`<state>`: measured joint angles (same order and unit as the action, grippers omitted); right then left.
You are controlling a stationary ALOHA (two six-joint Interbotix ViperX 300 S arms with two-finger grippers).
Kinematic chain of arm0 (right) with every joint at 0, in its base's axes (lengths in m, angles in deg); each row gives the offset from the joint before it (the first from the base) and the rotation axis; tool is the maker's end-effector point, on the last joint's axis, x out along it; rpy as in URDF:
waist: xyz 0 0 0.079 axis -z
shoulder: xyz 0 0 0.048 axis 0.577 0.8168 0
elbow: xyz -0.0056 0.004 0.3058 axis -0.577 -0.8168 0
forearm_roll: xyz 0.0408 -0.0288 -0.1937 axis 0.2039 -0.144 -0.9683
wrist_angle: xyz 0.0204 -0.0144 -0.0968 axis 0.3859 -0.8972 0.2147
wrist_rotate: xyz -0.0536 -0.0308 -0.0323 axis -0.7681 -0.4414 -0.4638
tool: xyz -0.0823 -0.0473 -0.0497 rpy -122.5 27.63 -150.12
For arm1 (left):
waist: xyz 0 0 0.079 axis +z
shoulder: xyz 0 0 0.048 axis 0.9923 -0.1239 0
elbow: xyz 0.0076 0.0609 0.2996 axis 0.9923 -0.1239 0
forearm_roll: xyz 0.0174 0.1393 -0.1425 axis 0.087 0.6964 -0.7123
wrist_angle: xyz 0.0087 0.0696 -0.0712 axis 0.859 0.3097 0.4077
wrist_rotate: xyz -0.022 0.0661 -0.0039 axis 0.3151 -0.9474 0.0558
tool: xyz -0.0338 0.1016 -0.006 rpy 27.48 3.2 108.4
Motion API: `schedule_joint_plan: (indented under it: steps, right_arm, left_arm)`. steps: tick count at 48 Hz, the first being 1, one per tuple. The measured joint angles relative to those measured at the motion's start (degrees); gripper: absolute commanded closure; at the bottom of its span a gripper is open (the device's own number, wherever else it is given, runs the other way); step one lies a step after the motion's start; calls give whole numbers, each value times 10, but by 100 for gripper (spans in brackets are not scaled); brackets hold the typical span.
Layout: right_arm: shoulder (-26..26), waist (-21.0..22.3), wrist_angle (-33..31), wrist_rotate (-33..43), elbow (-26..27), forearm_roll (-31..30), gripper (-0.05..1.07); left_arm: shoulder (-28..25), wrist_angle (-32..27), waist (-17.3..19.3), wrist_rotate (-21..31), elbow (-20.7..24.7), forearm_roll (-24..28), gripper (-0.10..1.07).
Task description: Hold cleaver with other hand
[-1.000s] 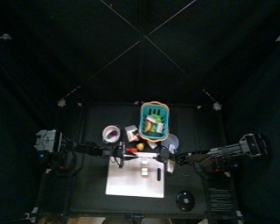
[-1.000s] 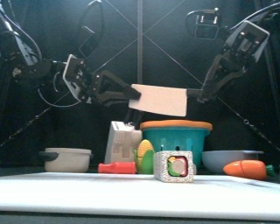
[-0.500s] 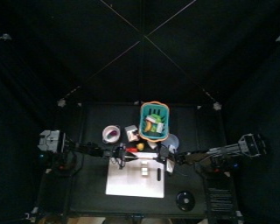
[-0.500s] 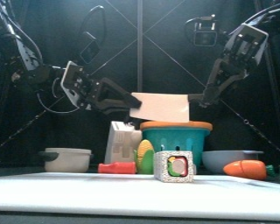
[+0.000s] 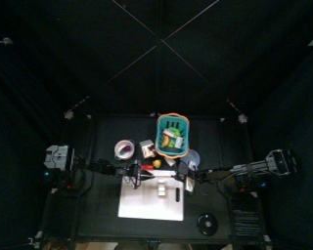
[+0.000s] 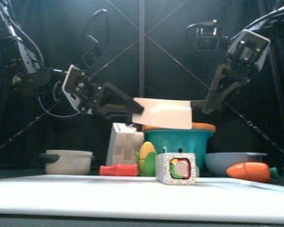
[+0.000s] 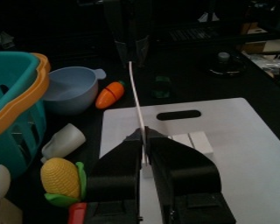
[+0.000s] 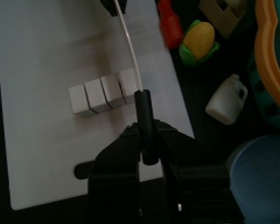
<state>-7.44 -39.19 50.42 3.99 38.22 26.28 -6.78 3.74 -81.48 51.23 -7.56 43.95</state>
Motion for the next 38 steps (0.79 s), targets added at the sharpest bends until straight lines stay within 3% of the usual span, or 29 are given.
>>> schedule_joint_plan:
  steps: [25,38]
  right_arm:
    - [8,0,3,-1,-2,-4,69]
    - [24,0,4,-1,-2,1,69]
  left_arm:
    - [-27,5,-3,1,-2,11,49]
    - [-58,52,-7,10,0,20,49]
